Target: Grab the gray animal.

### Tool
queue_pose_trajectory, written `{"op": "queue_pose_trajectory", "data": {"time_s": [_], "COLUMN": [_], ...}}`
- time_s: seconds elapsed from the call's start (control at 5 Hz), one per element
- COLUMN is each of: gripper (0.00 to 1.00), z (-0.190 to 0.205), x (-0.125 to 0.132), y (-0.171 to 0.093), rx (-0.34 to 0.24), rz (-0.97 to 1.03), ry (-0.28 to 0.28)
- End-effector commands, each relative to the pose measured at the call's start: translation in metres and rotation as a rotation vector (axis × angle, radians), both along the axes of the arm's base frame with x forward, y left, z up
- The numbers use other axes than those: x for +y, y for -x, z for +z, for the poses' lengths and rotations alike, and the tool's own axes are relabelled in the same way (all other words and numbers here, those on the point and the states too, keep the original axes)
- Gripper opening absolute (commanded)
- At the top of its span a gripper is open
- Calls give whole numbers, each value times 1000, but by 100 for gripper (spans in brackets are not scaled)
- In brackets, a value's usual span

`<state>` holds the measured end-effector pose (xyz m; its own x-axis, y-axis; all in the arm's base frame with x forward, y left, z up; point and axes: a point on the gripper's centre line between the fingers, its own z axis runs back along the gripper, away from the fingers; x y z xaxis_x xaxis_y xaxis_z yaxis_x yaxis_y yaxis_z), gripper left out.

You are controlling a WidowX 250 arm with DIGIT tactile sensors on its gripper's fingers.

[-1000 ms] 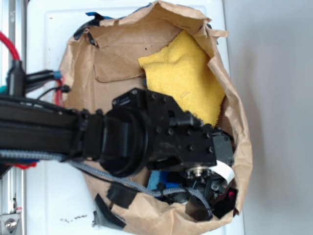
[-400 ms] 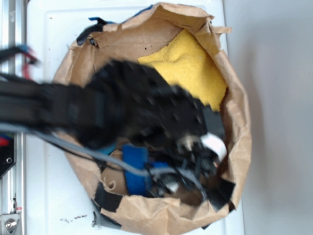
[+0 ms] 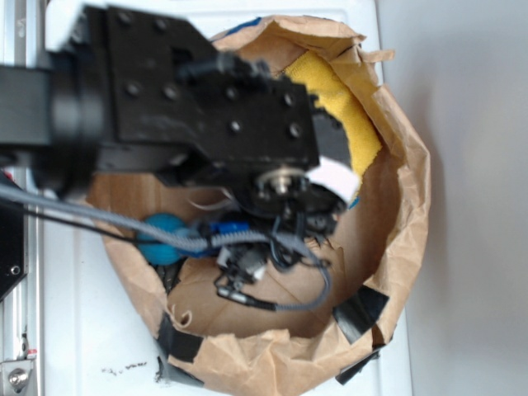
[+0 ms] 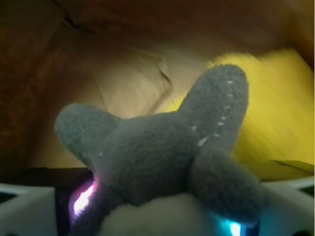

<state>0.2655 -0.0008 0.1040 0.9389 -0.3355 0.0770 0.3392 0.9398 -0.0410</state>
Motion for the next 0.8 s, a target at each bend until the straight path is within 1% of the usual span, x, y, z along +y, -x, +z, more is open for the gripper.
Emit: {"op": "queue_pose_trajectory", "data": {"time_s": [0.0,0.2,0.4,0.6], "gripper": [0,0,0,0], "z": [53,67,80,80], "x": [0,0,-1,-1], "y": [7,12,11,3], "rx": [-62,-116,-151,-154], "rz": [170,206,232,274], "ry": [14,25,47,18]}}
